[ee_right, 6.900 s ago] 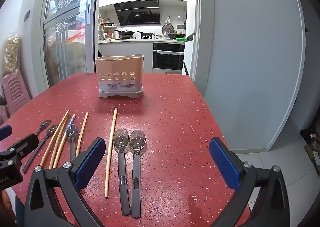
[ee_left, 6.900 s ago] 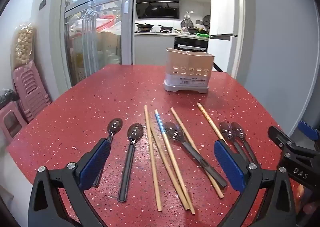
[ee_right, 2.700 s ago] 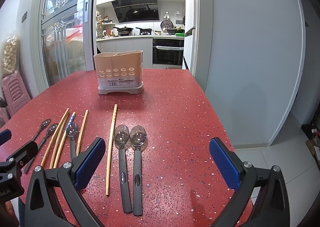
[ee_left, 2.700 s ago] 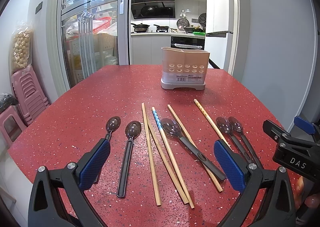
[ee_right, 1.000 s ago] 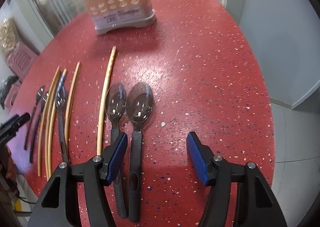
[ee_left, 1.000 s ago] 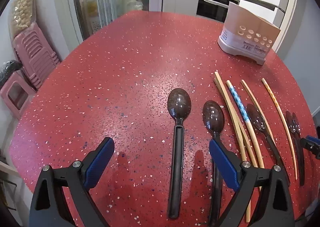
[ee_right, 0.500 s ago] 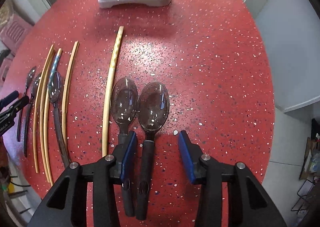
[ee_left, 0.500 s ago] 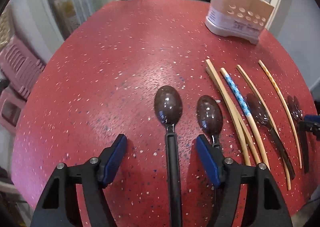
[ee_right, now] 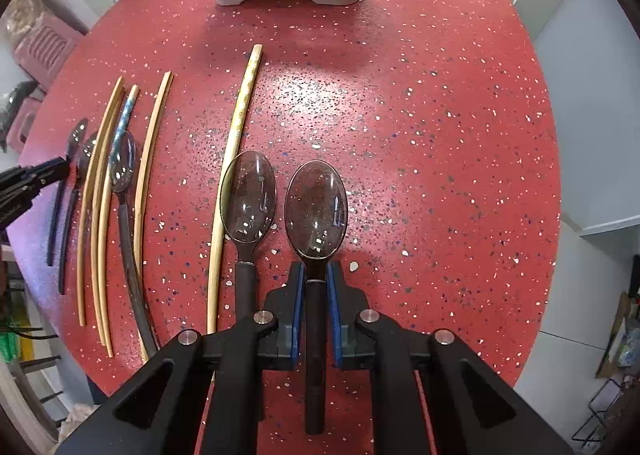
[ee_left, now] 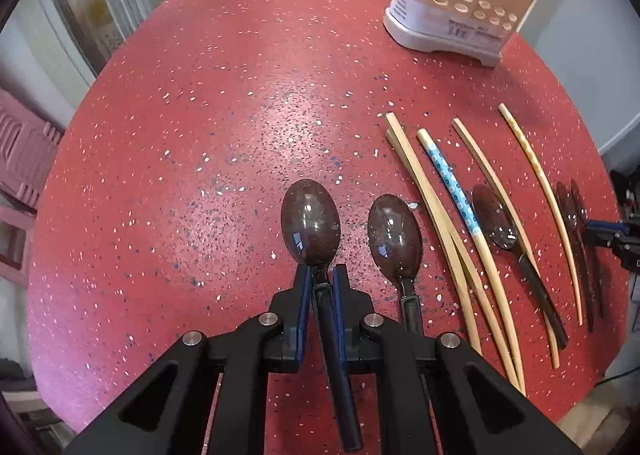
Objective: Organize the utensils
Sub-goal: 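Carry both held spoons to the beige holder and lower them in, handles first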
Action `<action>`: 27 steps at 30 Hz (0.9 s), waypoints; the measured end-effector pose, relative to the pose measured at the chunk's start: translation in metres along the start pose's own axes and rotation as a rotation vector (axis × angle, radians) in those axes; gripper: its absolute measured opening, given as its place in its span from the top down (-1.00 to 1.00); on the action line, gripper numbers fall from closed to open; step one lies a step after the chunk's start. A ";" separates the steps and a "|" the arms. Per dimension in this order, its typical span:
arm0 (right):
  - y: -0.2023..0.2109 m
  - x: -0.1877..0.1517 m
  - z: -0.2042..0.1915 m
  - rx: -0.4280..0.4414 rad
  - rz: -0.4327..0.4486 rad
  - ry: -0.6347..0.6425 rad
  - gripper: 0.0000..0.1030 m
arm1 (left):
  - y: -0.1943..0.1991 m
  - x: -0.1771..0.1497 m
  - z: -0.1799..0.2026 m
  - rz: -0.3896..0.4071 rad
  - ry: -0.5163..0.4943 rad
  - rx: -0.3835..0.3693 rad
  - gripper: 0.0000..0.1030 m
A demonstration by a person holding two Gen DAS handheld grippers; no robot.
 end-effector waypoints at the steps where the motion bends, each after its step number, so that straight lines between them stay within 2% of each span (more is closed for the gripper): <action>1: 0.003 -0.005 0.003 0.014 0.005 -0.004 0.75 | 0.003 -0.004 -0.002 0.011 0.010 -0.002 0.26; 7: 0.021 -0.008 0.024 0.113 0.085 -0.034 0.75 | 0.036 -0.020 -0.004 0.123 0.066 -0.046 0.26; 15: 0.062 0.013 0.039 0.246 0.205 -0.069 0.75 | 0.089 -0.006 0.014 0.285 0.104 -0.124 0.26; 17: 0.072 0.016 0.035 0.267 0.231 -0.075 0.75 | 0.101 0.005 0.020 0.318 0.106 -0.140 0.26; 23: 0.103 0.054 0.043 0.343 0.301 -0.099 0.75 | 0.134 0.057 0.044 0.430 0.092 -0.190 0.26; 27: 0.121 0.088 0.033 0.347 0.369 -0.099 0.75 | 0.148 0.106 0.058 0.496 0.085 -0.210 0.26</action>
Point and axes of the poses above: each gripper's, at about its wrist camera, not at the fingertips, and y roughly against the way its jaws point, z to its right, x to its top, the point moved 6 cm from there along -y, roughly the way its jaws point, and after that the axes turned 7 degrees about -x, right-handed, at the moved point
